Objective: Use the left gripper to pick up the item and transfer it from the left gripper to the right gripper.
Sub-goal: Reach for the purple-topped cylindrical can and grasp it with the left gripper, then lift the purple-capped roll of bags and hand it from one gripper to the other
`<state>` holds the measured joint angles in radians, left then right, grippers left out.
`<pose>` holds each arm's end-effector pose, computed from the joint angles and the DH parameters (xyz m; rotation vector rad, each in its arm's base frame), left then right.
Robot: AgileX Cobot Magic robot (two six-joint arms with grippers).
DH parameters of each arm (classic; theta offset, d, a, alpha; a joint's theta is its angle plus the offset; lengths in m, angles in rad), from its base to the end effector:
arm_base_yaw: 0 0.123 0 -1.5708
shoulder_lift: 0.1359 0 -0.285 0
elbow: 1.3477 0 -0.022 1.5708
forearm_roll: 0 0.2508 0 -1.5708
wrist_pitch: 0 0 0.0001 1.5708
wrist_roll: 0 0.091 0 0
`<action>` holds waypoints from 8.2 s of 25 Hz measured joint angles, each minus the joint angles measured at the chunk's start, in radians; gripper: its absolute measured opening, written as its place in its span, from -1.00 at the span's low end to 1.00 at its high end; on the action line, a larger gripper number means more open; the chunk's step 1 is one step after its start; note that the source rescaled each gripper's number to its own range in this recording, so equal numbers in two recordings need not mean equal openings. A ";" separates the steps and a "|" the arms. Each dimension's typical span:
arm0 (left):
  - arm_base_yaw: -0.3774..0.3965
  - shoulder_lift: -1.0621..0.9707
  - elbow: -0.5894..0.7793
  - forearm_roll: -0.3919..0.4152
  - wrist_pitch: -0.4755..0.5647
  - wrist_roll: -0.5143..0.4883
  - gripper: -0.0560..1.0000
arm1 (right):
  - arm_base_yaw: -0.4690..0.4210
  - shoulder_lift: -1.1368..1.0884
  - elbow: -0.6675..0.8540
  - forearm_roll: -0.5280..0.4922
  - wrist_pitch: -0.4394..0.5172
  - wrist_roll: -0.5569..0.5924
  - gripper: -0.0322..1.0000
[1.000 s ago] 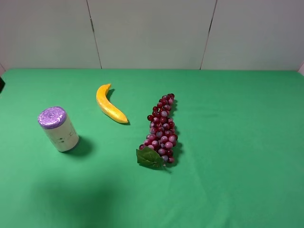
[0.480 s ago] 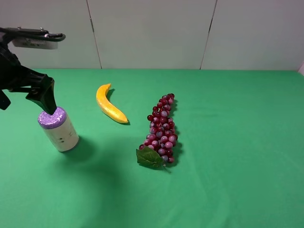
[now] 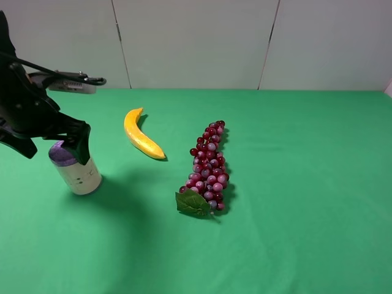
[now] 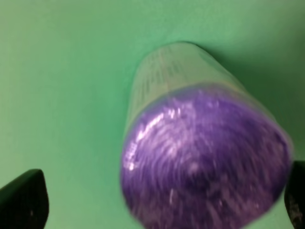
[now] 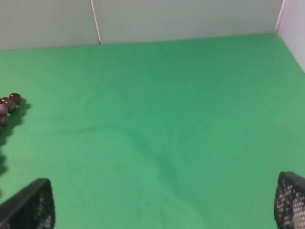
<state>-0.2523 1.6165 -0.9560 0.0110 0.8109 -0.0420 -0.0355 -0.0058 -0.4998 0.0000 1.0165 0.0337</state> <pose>0.2819 -0.0719 0.1963 0.3202 2.9382 -0.0279 -0.0040 0.0001 0.2808 0.0690 1.9933 -0.0012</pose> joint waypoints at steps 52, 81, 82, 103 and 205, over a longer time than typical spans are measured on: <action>0.000 0.049 0.063 -0.047 -0.169 0.131 -0.89 | 0.000 0.000 0.000 0.000 0.000 0.000 1.00; -0.002 -0.022 -0.281 -0.066 0.253 0.131 -0.89 | 0.000 0.000 0.000 0.000 0.000 0.000 1.00; -0.002 -0.024 -0.287 -0.078 0.258 0.131 -0.89 | 0.000 0.000 0.000 0.000 0.000 0.000 1.00; -0.002 -0.029 -0.319 -0.462 0.238 0.209 -0.89 | 0.000 0.000 0.000 0.012 0.000 0.003 1.00; -0.302 -0.030 -0.319 -1.403 0.228 0.651 -0.89 | 0.177 0.801 -0.061 1.631 -0.043 -1.508 1.00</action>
<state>-0.5546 1.5861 -1.2750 -1.3918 1.0386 0.6087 0.1413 0.7953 -0.5606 1.6309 0.9734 -1.4739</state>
